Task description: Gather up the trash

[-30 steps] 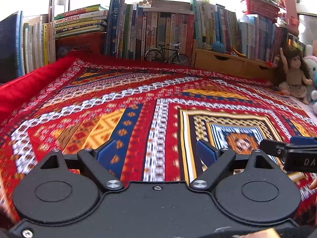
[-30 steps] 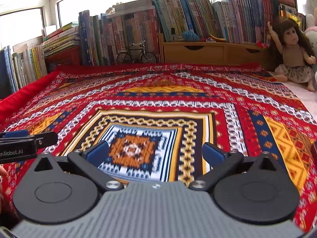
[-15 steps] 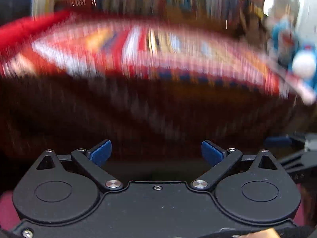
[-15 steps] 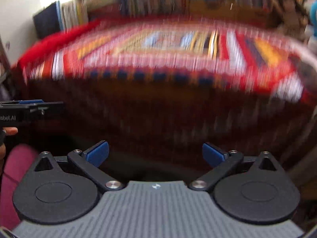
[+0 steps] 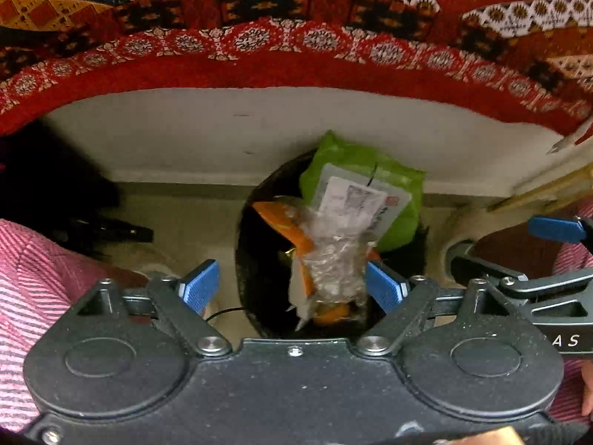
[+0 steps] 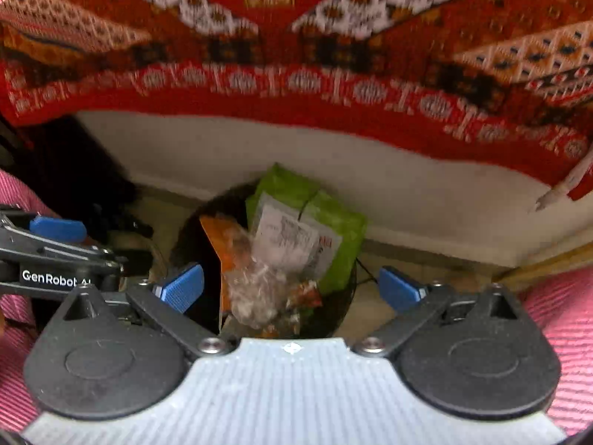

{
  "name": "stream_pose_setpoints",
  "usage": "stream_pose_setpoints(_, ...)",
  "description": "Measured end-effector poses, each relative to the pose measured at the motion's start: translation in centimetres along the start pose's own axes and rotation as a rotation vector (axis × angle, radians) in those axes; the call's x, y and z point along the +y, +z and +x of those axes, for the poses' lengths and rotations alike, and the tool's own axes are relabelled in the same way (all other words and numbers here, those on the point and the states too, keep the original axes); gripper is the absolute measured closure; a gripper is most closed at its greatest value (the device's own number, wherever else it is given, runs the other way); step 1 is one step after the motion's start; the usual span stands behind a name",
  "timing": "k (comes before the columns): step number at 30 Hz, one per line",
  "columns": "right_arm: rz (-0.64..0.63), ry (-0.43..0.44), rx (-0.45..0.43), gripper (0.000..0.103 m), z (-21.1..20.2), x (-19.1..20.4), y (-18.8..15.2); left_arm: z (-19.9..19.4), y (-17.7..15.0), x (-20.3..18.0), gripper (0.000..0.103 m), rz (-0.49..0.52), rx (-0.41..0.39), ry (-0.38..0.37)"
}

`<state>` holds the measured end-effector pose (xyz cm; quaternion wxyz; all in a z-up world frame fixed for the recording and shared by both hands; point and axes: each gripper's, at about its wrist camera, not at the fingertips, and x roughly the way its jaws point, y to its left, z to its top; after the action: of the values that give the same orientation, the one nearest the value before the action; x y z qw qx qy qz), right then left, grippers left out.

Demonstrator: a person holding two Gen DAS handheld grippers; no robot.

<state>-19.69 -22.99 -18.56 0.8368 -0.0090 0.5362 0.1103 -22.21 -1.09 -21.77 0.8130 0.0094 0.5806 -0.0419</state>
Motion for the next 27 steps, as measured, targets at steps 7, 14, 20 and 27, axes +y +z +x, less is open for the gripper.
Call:
stream_pose_setpoints(7,0.039,0.014,0.029,0.0,0.4,-0.1,-0.6,0.0,0.0,0.3,0.018,-0.019,0.016,0.0)
stream_pose_setpoints(14,0.035,0.008,0.049,0.0,1.0,0.1,-0.6,1.2,-0.1,0.1,0.018,-0.036,0.038,-0.001)
stream_pose_setpoints(20,0.031,0.006,0.053,0.0,1.0,0.2,-0.7,1.4,-0.2,0.2,0.018,-0.041,0.041,0.0)
stream_pose_setpoints(27,0.031,0.005,0.054,0.0,1.1,0.2,-0.8,1.6,-0.2,0.3,0.018,-0.047,0.045,-0.006)
